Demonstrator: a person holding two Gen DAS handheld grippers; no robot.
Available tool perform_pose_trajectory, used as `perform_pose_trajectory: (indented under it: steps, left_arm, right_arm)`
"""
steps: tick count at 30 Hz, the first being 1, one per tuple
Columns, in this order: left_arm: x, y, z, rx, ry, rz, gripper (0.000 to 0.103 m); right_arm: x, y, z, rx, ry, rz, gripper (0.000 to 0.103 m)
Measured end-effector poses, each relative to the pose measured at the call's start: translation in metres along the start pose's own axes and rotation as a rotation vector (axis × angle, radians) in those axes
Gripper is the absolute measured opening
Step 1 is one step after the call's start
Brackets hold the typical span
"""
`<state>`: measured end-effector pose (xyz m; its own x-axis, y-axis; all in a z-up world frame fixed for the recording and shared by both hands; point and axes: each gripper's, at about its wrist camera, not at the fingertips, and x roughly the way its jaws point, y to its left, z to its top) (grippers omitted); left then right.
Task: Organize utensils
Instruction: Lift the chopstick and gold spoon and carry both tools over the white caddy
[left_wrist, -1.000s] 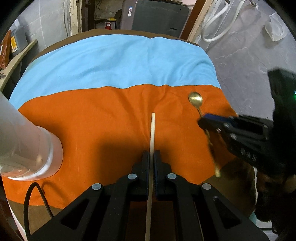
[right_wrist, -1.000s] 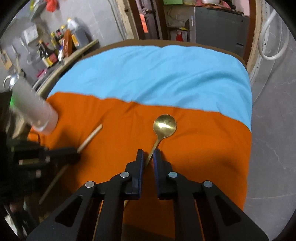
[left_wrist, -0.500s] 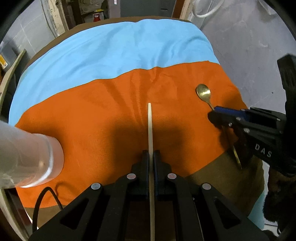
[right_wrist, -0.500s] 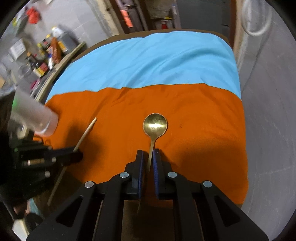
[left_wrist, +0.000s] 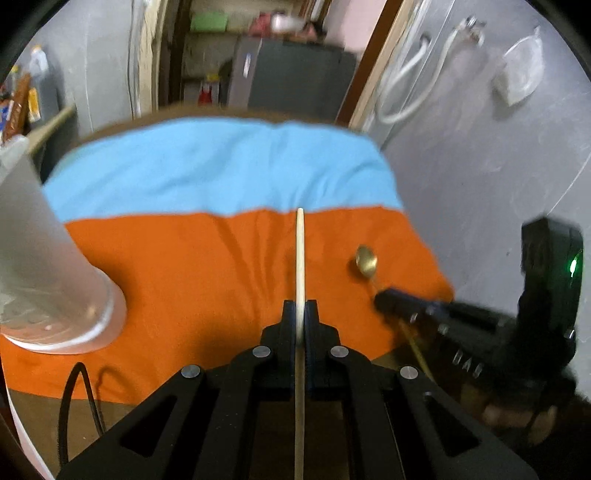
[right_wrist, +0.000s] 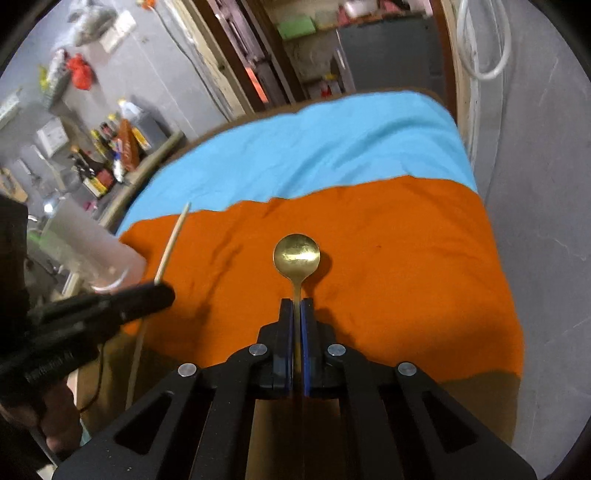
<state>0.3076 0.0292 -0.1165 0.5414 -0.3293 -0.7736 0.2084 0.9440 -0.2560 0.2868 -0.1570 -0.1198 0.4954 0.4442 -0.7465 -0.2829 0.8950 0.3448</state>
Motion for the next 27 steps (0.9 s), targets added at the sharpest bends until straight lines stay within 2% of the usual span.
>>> perform_pose_trajectory:
  steps: [4, 7, 14, 23, 27]
  left_arm:
    - [-0.020, -0.005, -0.003, -0.009, -0.091, 0.000, 0.002]
    - [-0.046, -0.010, -0.002, 0.006, -0.189, 0.015, 0.002]
    - [-0.098, -0.014, 0.004, 0.022, -0.377, 0.042, 0.002]
    - [-0.157, 0.006, 0.019, -0.002, -0.530, 0.089, 0.002]
    - [-0.186, 0.036, 0.025, -0.053, -0.596, 0.101, 0.002]
  right_arm:
    - [-0.020, 0.009, -0.008, 0.007, -0.124, 0.052, 0.002]
    - [-0.038, 0.020, -0.010, -0.003, -0.228, 0.101, 0.002]
    - [-0.073, 0.063, 0.005, -0.062, -0.429, 0.170, 0.002]
    - [-0.101, 0.120, 0.031, -0.138, -0.603, 0.235, 0.002]
    - [-0.103, 0.150, 0.047, -0.162, -0.666, 0.304, 0.002]
